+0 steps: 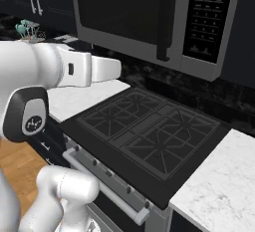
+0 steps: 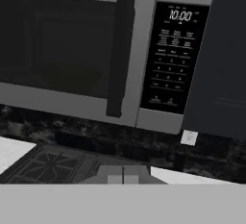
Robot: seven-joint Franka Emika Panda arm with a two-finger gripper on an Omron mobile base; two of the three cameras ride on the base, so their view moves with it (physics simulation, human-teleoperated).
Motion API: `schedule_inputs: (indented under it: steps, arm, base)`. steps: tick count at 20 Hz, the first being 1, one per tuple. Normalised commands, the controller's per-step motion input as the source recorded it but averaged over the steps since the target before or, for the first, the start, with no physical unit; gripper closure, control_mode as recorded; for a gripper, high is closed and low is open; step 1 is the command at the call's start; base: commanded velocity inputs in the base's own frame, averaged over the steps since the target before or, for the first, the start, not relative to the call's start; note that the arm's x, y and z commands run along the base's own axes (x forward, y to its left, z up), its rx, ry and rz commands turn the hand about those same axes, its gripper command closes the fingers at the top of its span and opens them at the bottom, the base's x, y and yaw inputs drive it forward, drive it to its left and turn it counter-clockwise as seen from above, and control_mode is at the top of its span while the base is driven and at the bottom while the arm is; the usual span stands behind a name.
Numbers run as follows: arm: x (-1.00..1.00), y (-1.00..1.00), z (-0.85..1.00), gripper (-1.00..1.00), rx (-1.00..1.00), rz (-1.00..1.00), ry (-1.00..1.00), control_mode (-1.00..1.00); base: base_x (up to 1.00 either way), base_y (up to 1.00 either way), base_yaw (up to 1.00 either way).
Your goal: Pick the lime from the sink and place it in the bowl. Then pick the bowl and place it in the microwave. Then close the microwave door and press the start button.
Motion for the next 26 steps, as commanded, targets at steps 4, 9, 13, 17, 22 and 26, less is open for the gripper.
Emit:
schedule_inputs:
  steps: [4,9,13,17,22,26]
  arm:
    - [0.43,-0.28,0.00,1.00,0.07,-0.04,-0.07,-1.00]
    - [0.34,-0.27,0.00,1.00,0.06,-0.06,-0.11,-1.00]
    - [0.32,-0.20,0.00,1.00,0.08,-0.05,-0.09,-1.00]
    - [0.32,-0.11,0.00,1.00,0.10,-0.04,-0.02,-1.00]
    - [0.24,-0.21,0.00,1.00,0.04,-0.02,-0.03,-1.00]
    - [0.07,-0.27,0.04,1.00,0.06,-0.02,-0.09,-1.00]
  base:
    - [0.00,0.00,0.00]
    - [0.00,0.00,0.00]
    - [0.00,0.00,0.00]
    - [0.00,0.00,0.00]
    - [0.00,0.00,0.00]
    - [0.00,0.00,0.00]
